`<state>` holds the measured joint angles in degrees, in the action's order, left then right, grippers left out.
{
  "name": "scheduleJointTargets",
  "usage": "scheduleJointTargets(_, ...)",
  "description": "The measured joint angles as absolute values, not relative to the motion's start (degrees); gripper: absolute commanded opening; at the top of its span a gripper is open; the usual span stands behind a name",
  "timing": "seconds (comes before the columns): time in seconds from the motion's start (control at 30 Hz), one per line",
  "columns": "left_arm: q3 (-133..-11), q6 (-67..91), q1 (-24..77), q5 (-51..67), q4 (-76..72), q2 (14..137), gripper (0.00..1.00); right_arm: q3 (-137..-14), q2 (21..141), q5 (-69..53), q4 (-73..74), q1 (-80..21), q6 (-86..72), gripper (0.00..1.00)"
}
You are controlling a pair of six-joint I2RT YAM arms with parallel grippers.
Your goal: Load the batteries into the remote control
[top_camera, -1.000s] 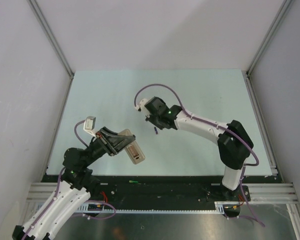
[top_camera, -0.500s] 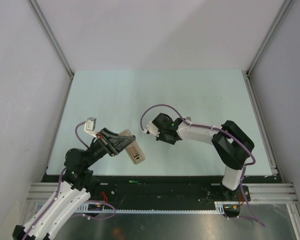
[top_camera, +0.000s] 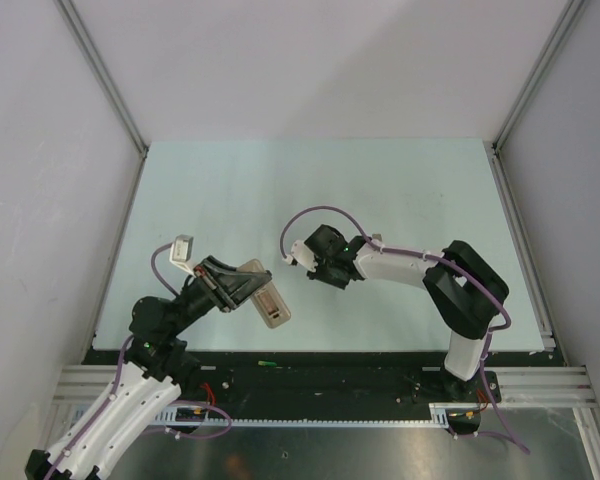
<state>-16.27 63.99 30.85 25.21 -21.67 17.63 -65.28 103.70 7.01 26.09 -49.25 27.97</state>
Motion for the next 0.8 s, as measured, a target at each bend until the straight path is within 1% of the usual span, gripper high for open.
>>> scheduleJointTargets(0.27,-15.9,64.0,30.9,25.2,-21.6,17.9,0.0,-64.6,102.9,8.3,24.4,-48.7,26.3,0.37)
scheduleJointTargets(0.37,-15.9,64.0,30.9,25.2,-21.7,18.1,0.0,-64.1,98.9,10.6,22.9,-47.2,23.1,0.4)
scheduleJointTargets(0.4,-15.9,64.0,30.9,25.2,-21.7,18.1,0.0,-64.1,97.1,12.0,21.9,-46.9,21.6,0.44)
scheduleJointTargets(0.5,-15.9,64.0,30.9,25.2,-21.7,18.4,0.0,-64.1,92.0,17.3,18.5,-46.0,15.0,0.47)
scheduleJointTargets(0.53,-15.9,64.0,30.9,25.1,-21.7,18.4,0.0,-64.1,90.5,19.0,17.5,-45.5,11.8,0.56)
scheduleJointTargets(0.57,-15.7,64.0,30.9,25.0,-21.7,18.4,0.0,-64.2,89.5,20.1,16.9,-45.2,8.4,0.62)
scheduleJointTargets(0.67,-15.4,64.3,30.9,24.5,-21.7,18.5,0.0,-64.2,88.1,20.4,17.2,-42.7,-4.0,0.89)
scheduleJointTargets(0.73,-15.1,64.5,30.9,24.2,-21.7,18.8,0.0,-63.3,87.9,20.0,17.0,-41.1,-10.8,0.92)
scheduleJointTargets(0.8,-14.6,64.6,30.9,24.1,-21.6,19.1,0.0,-61.3,87.8,20.1,16.9,-39.9,-17.8,0.9)
